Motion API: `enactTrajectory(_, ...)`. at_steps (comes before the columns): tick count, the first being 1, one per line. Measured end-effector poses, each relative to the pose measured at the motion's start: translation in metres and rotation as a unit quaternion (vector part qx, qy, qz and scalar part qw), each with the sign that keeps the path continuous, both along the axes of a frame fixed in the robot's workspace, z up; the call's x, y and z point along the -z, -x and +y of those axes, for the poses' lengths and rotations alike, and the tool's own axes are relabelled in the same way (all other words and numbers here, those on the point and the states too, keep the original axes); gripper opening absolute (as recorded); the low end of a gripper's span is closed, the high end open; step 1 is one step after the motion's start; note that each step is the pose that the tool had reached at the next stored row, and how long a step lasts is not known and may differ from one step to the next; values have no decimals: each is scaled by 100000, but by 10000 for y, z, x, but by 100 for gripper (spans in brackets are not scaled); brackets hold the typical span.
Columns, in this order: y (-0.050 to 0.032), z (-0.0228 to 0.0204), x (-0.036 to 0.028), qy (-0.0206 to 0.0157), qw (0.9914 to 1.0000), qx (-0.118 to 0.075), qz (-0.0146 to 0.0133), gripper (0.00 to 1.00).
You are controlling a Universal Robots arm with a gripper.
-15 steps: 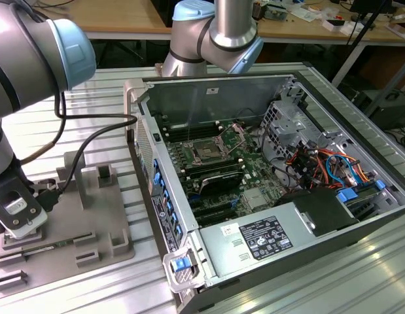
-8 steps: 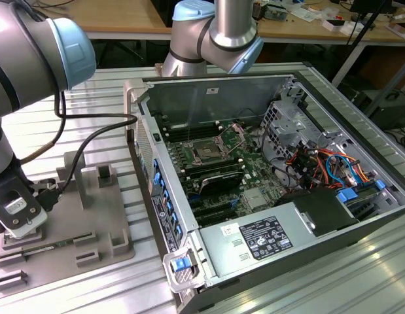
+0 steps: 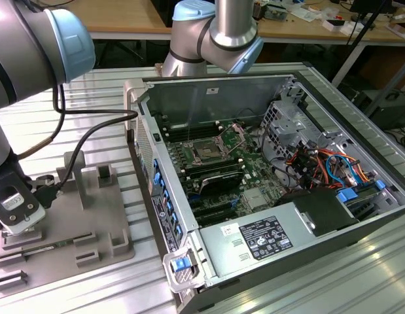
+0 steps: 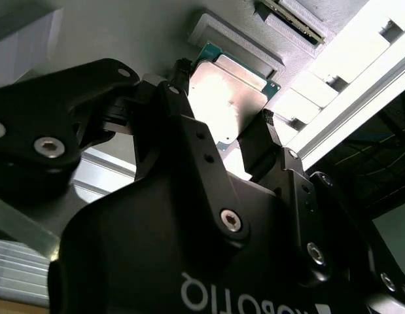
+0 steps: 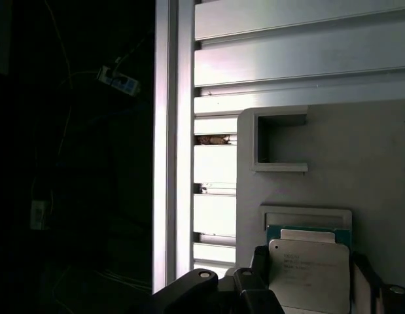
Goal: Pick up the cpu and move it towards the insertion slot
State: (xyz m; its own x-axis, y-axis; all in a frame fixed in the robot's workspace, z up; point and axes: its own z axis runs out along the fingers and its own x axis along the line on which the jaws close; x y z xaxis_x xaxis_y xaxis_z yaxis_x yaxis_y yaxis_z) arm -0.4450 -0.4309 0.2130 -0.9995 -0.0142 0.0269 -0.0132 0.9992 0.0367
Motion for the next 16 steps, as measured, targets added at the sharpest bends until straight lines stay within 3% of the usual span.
enactTrajectory(16, 0, 0, -64, -3, 100000, 0, -9, 55)
